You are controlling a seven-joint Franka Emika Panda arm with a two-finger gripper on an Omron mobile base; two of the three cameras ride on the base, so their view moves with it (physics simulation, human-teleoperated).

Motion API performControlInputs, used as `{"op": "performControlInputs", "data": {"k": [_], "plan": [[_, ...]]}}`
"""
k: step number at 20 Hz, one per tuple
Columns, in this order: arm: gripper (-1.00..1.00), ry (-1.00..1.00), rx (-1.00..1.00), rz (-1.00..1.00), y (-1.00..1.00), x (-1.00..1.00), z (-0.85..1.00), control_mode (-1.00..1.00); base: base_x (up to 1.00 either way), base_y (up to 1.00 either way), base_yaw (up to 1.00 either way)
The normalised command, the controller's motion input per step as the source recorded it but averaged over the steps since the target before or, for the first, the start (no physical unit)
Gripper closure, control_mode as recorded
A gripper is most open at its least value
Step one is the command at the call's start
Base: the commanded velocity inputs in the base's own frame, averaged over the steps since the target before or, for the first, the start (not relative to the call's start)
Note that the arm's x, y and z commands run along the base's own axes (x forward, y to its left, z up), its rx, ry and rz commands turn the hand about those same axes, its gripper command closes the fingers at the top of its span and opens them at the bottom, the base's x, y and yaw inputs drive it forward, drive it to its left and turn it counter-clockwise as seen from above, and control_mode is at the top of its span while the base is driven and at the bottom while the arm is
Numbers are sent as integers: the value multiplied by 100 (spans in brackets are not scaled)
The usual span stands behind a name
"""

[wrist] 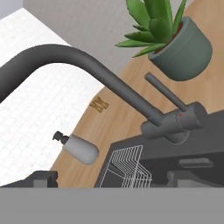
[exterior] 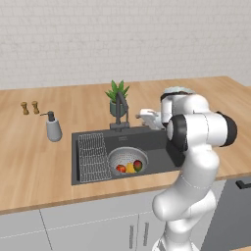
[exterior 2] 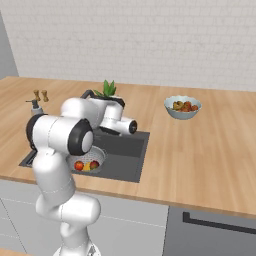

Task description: Put the colander in the sink, put the mango, apple, mango in the colander, and turn on the sink faucet and pour water over the colander.

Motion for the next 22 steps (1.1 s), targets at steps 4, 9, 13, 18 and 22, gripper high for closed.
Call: {"op": "performControlInputs", "data": {"k": [4, 9, 13, 18, 22], "plan": [[-100, 0, 0, -1, 16, 15, -23, -100, 0, 0, 0], [-100, 1, 0, -3, 9, 29, -8, -100, 0, 0, 0], [-100, 2, 0, -5, 0, 29, -7, -100, 0, 0, 0], [-100, 3, 0, -6, 4, 25, -6, -100, 0, 0, 0], [-100, 3, 0, -5, 9, 28, -1, -100, 0, 0, 0]]}}
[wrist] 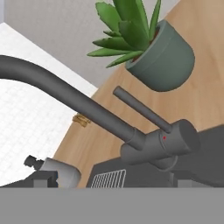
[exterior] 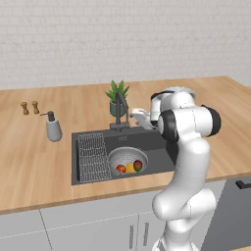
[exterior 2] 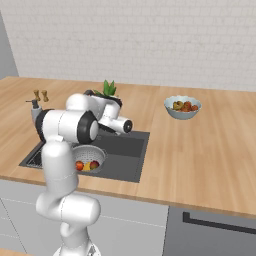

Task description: Put the colander in the sink, put the mango, apple, mango in the colander, and turn on the sink faucet and pour water over the colander.

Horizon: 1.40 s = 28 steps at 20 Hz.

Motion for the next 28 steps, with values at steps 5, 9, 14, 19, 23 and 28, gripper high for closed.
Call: {"op": "performControlInputs", "data": {"k": [5, 9, 14, 19, 23, 28], "plan": [[-100, 3, 0, -4, 7, 32, 0, -100, 0, 0, 0], [-100, 4, 0, -4, 0, 30, -4, -100, 0, 0, 0], [-100, 8, 0, -5, 0, 29, -14, -100, 0, 0, 0], [-100, 9, 0, -4, 1, 30, -19, -100, 0, 0, 0], [-100, 7, 0, -4, 4, 26, -17, -100, 0, 0, 0], [-100, 5, 0, -3, 9, 21, -17, -100, 0, 0, 0]]}}
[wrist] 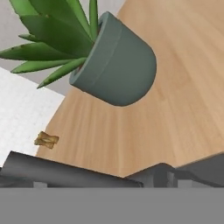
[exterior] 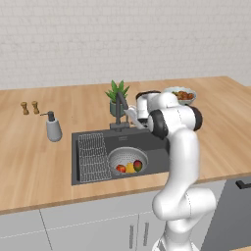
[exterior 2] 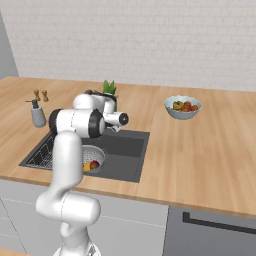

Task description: Put the colander in the sink, put the mango, apple, mango in the colander, and turn on the sink faucet and pour water over the colander.

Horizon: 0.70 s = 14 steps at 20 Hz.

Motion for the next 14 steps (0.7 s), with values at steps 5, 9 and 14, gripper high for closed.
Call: {"op": "performControlInputs", "data": {"k": [5, 9, 14], "plan": [[-100, 4, 0, -4, 11, 21, -16, -100, 0, 0, 0], [-100, 4, 0, -5, 3, 20, -16, -100, 0, 0, 0], [100, 3, 0, -5, 1, 16, -17, -100, 0, 0, 0]]}}
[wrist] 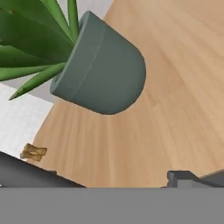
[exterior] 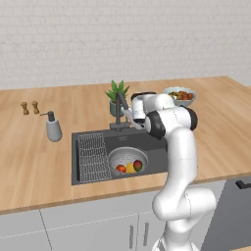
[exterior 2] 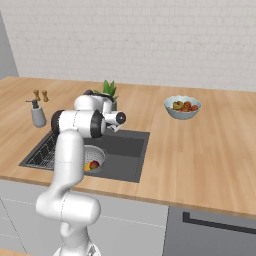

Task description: Put the colander in the sink, put the mango, apple, mango in the colander, and turn on the sink faucet and pour water over the colander.

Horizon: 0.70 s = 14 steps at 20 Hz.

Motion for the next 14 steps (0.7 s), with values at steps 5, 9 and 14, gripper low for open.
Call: {"op": "performControlInputs", "data": {"k": [5, 9, 14], "plan": [[100, 0, 0, -6, -2, 1, -11, -100, 0, 0, 0], [100, 0, 3, -10, -41, 0, -4, -100, 0, 0, 0], [100, 0, 7, -11, -66, -14, -2, -100, 0, 0, 0]]}}
